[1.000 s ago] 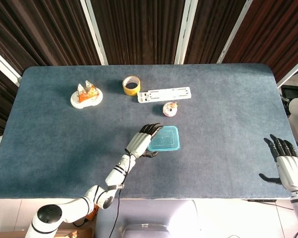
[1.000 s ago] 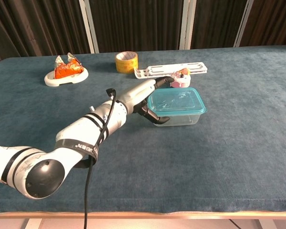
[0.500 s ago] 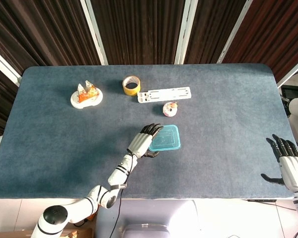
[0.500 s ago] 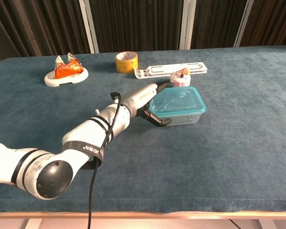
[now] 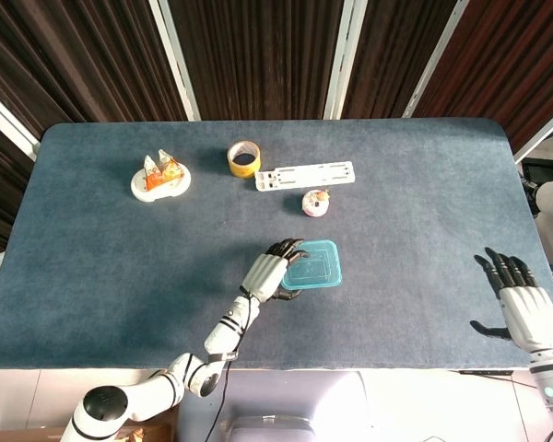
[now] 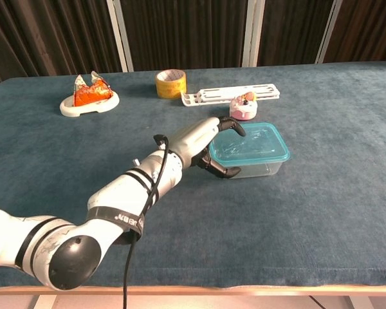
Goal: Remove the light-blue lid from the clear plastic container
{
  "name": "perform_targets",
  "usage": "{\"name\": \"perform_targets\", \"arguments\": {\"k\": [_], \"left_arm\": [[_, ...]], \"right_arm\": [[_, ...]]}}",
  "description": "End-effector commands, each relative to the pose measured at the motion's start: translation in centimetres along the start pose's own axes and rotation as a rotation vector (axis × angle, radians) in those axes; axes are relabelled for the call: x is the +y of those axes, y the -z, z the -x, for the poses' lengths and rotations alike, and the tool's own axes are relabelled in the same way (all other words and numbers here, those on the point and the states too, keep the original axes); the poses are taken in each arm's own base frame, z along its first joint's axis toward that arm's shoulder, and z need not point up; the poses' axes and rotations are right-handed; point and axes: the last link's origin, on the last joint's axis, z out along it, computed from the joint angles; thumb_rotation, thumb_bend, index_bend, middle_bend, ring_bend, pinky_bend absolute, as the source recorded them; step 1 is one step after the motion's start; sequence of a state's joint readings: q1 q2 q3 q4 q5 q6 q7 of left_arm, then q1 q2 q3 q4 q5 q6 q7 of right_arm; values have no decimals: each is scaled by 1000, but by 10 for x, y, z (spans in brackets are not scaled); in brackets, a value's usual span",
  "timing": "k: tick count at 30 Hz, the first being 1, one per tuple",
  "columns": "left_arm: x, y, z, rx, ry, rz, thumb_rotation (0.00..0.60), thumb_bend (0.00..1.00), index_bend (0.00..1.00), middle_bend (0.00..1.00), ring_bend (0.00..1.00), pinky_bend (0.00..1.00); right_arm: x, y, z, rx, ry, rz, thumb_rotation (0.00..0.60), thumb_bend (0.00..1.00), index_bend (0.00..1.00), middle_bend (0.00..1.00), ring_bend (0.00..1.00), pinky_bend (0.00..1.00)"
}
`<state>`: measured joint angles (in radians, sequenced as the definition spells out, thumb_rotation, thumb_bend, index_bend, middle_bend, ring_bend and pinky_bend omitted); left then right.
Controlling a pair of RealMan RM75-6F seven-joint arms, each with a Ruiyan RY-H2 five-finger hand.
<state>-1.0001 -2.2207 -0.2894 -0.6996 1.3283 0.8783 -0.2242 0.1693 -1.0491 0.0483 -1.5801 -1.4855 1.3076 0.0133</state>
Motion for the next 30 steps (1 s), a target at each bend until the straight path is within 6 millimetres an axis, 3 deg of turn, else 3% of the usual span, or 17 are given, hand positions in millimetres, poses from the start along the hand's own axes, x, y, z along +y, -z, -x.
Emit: {"name": "perform_targets", "arguments": {"k": [1,7,11,15,23,30], "left_arm": [[11,12,4,-29,27,51,600,348,412,554,406,481],[16,22,6,-51,16,66,600,347,410,554,407,484],[15,24,3,-48,6,57,600,346,402,554,409,486],[13,26,1,-45,1,47,600,346,400,554,410,488],[11,30,-2,-49,-4,41,600,347,400,555,410,487],[9,34,-2,-58,-14,37,600,346,398,554,410,486]], "right_arm": [[-19,-22,8,-18,36,-99,600,130,0,0,0,0],[-70,-56,32,-26,67,-299,600,132,23,0,0,0],[-107,-70,52,-27,35,-412,600,177,184,0,0,0],[-132,-75,67,-4,13,-484,600,246,347,20,0,0],[-162,-81,88,2,-18,-559,600,382,538,112,0,0],[-171,-90,92,-4,-4,-556,600,431,571,122,0,0]]}}
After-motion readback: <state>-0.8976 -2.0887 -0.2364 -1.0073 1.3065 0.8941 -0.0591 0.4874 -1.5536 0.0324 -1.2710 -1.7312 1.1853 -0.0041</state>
